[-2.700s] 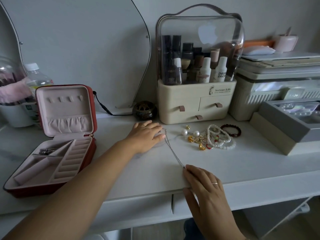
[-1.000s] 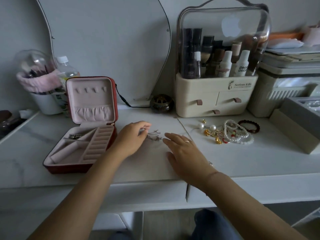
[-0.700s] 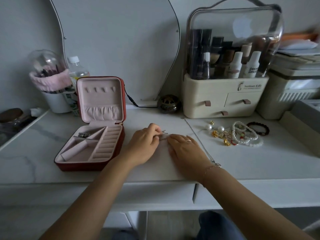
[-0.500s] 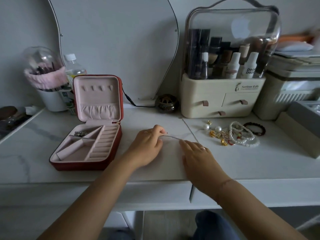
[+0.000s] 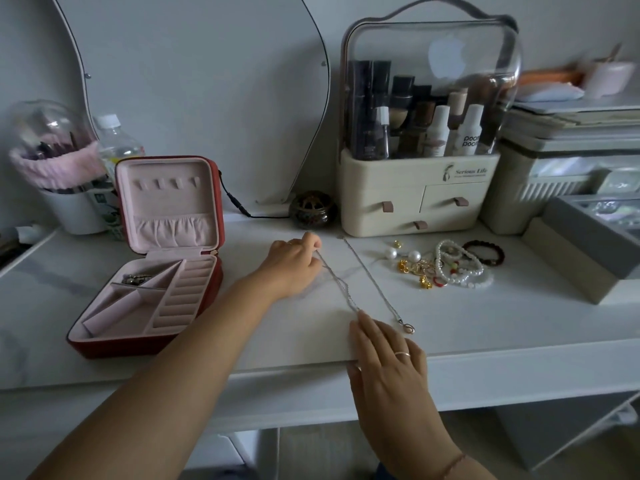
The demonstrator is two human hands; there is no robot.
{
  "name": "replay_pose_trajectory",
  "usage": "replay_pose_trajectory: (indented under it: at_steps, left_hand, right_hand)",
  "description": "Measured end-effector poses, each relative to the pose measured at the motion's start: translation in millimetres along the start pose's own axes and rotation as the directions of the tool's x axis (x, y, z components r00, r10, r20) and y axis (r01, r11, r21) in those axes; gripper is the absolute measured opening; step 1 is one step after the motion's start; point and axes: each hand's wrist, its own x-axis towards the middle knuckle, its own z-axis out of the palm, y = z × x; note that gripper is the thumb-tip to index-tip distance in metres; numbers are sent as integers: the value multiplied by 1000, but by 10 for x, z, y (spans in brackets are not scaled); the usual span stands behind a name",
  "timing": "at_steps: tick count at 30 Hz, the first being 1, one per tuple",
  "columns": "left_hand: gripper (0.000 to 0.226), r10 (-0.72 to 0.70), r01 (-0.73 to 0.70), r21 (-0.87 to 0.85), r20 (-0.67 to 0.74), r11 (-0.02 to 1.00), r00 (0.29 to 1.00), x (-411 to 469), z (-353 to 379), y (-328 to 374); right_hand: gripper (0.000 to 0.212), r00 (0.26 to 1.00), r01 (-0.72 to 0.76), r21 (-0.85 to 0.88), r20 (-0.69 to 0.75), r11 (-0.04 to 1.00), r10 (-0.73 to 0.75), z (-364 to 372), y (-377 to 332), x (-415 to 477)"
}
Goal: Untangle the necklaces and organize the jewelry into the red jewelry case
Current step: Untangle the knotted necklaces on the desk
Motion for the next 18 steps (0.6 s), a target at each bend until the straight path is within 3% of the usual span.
replay_pose_trajectory:
  at_steps: [7, 10, 13, 18]
  left_hand:
    - [42, -31, 44, -193, 67, 980, 997, 129, 20, 5]
    - [47, -27, 12, -215, -68, 976, 997, 84, -46, -12]
    - [39, -3, -38, -204, -197, 978, 980, 15, -142, -69]
    - [42, 46, -47, -119, -12, 992, 999, -50, -78, -127]
  right_hand:
    - [54, 1000, 12, 3, -21, 1000, -12, 106, 71, -114]
    - [57, 999, 19, -4, -44, 1000, -19, 148, 89, -149]
    - [59, 996, 40, -15, -76, 999, -41, 181, 86, -156]
    - [59, 988, 71, -28, -132, 997, -74, 214, 82, -165]
